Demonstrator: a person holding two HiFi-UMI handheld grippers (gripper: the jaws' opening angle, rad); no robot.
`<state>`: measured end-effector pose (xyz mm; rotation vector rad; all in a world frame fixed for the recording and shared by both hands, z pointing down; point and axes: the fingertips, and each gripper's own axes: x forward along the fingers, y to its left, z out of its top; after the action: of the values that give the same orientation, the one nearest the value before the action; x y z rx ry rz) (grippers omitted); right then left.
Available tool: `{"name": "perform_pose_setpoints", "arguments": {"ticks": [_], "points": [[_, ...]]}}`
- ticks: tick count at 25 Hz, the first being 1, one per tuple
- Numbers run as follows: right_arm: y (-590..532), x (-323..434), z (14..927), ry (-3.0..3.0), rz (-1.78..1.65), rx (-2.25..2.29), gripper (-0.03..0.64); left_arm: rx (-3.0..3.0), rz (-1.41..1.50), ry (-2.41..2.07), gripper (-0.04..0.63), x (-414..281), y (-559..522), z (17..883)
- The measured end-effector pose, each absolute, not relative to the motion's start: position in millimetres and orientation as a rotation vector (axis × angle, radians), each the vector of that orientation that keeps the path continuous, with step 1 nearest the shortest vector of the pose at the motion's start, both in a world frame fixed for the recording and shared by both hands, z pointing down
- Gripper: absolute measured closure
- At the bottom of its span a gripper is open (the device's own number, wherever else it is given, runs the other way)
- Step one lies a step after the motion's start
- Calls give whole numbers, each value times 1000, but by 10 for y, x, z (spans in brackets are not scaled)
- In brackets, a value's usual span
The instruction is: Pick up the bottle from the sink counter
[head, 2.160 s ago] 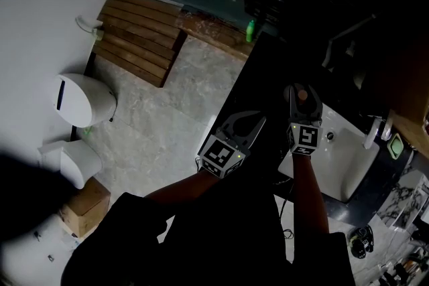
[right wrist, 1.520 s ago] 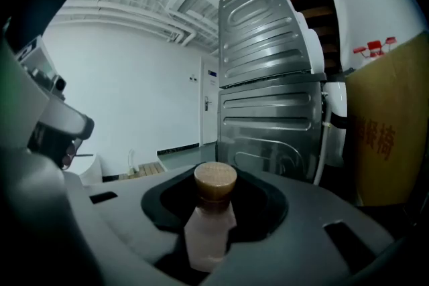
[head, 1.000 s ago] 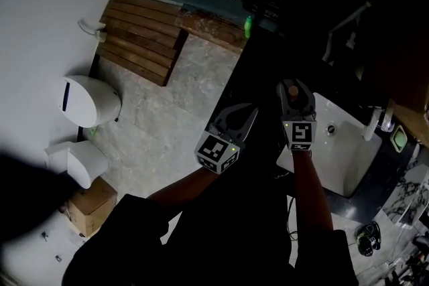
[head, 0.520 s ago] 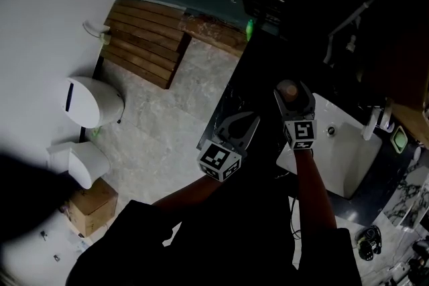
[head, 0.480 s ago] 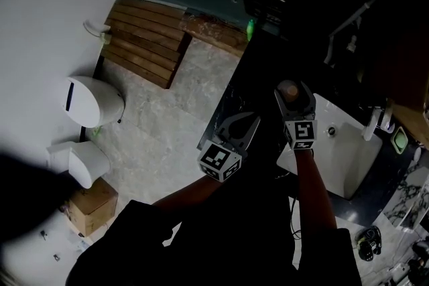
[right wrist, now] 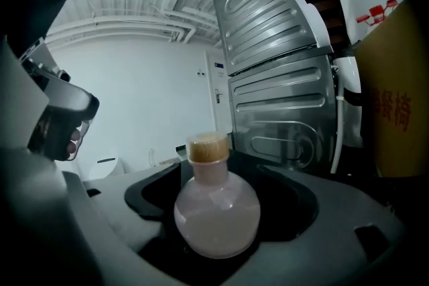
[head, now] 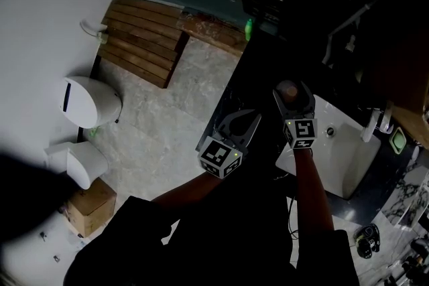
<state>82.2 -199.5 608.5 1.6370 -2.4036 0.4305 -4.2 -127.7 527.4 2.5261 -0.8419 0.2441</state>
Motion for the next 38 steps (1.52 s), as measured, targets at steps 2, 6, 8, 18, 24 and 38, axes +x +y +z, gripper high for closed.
{"name": "perform_pose_setpoints", "arguments": {"ticks": [2,6,8,18,24,38], "points": [[-2003,829,6098,-2396,446,1651,296,2527,241,-840,580,-36,-1303,5275],[-1997,846,6128,-2369,464,1690,296,2521,244,-839,580,-39,-1324,5290],[-2001,848,6115,-2370,456,1705,298,2521,243,-842,580,-46,-1337,5287],[-1972,865,6055,-2355,390,1719,301,2510,238,-872,580,-156,-1383,5310],[-2127,739,5582,-2448,174,1735,302,2505,236,-876,580,-149,-1389,5311],[-2097,777,5702,-2343,108,1654,446,2492,256,-885,580,-231,-1419,5339]]}}
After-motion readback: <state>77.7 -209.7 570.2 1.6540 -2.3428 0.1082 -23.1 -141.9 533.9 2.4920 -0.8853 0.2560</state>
